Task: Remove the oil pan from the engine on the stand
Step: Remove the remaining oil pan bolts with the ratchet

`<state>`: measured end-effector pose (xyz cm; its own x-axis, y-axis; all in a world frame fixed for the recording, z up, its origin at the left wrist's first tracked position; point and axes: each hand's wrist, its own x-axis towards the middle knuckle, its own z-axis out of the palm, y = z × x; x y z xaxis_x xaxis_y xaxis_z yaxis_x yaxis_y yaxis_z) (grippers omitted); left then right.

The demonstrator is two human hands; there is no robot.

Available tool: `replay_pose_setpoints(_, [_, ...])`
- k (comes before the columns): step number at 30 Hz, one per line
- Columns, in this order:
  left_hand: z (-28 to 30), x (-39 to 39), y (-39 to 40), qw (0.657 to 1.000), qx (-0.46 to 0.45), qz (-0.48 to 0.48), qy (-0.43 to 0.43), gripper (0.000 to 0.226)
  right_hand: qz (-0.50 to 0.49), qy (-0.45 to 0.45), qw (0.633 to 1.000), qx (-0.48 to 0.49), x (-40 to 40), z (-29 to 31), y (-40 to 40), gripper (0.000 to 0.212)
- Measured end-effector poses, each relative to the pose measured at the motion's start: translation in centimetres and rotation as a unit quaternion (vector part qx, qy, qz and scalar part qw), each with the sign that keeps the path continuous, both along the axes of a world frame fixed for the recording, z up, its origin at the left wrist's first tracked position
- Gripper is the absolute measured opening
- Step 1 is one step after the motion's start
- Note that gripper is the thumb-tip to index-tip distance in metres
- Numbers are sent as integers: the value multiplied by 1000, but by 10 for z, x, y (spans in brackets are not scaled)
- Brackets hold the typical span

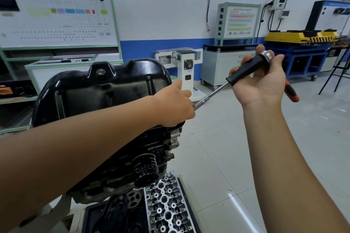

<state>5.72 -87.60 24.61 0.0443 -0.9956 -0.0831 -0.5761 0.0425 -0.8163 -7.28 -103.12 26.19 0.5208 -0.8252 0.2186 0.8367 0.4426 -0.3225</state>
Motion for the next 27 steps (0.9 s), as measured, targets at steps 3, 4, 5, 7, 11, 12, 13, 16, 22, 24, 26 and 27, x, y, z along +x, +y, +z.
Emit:
replay_pose_setpoints(3, [0,-2,0,1000,-4,11,-9,19,2,1,1000,2,-2,2,2,26])
replay_pose_setpoints(4, [-1,-3,0,1000,-6,15,-13,19,0,5,1000,2,-2,2,3,26])
replay_pose_setpoints(5, [-2,-5,-1,1000,-8,21,-16,19,-4,9,1000,1,-2,3,4,26])
replay_pose_setpoints(7, [0,-6,-2,999,-16,33,-11,14,-8,8,1000,0,-4,4,4,25])
replay_pose_setpoints(11, [29,12,8,993,-82,42,72,31,-6,0,1000,-28,0,5,6,23])
replay_pose_setpoints(12, [36,17,12,989,-95,43,104,35,-6,8,999,-44,3,5,10,23])
replay_pose_setpoints(13, [40,20,14,983,-102,42,146,34,-4,16,998,-60,8,5,15,24])
replay_pose_setpoints(16, [42,19,12,951,-125,51,280,42,15,32,994,-105,24,7,33,25])
replay_pose_setpoints(22, [55,15,2,836,-227,72,494,25,-24,82,977,-197,47,12,59,23])
replay_pose_setpoints(24, [53,14,0,838,-257,72,477,29,-28,92,973,-210,50,14,64,21])
replay_pose_setpoints(26, [49,13,-2,835,-289,71,463,33,-23,92,974,-208,50,16,67,20])
replay_pose_setpoints(27, [48,12,-2,833,-301,73,460,34,-22,89,974,-205,50,17,67,21])
